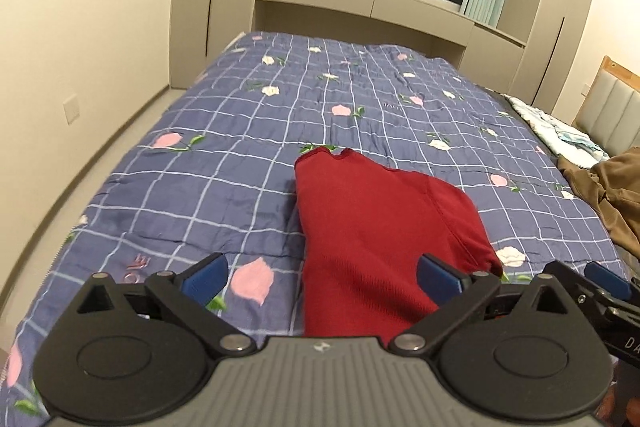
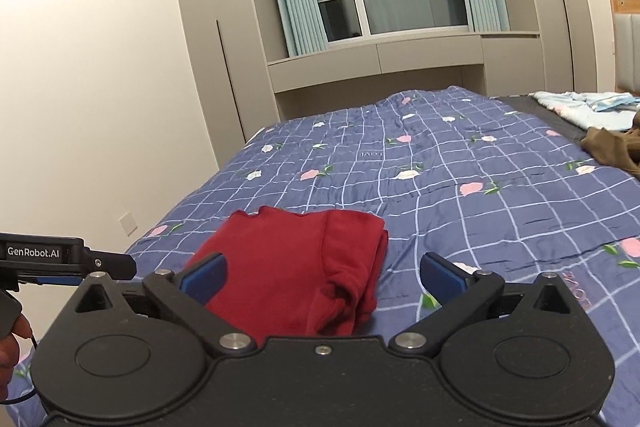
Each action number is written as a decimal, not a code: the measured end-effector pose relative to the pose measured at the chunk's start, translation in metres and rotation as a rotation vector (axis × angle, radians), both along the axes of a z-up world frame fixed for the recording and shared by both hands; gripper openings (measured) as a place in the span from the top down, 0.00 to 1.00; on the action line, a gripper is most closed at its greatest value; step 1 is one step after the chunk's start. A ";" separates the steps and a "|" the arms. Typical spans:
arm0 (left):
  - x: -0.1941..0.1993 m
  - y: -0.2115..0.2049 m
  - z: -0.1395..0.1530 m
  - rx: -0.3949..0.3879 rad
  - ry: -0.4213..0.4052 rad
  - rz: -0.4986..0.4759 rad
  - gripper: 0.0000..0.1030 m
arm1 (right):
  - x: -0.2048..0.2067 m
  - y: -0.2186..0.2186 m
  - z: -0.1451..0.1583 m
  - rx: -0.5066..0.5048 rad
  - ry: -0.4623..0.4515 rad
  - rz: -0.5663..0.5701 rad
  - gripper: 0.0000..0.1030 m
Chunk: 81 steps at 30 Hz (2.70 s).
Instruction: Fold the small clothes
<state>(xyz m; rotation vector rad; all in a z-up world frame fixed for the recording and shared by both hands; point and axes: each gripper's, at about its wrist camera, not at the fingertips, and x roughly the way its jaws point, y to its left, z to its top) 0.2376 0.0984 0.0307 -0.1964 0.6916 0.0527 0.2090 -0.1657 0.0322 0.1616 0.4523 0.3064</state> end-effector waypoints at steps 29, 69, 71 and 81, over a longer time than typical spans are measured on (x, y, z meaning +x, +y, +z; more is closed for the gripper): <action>-0.153 -0.038 -0.017 0.103 -0.110 -0.028 0.01 | -0.143 -0.032 -0.004 -0.039 -0.119 -0.049 0.01; -0.155 -0.027 -0.046 0.079 -0.025 0.014 0.01 | -0.138 -0.019 -0.031 -0.089 -0.079 -0.012 0.01; -0.154 -0.027 -0.046 0.079 -0.024 0.014 0.01 | -0.138 -0.019 -0.031 -0.089 -0.078 -0.012 0.01; -0.154 -0.026 -0.047 0.079 -0.020 0.012 0.01 | -0.137 -0.020 -0.035 -0.090 -0.072 -0.010 0.01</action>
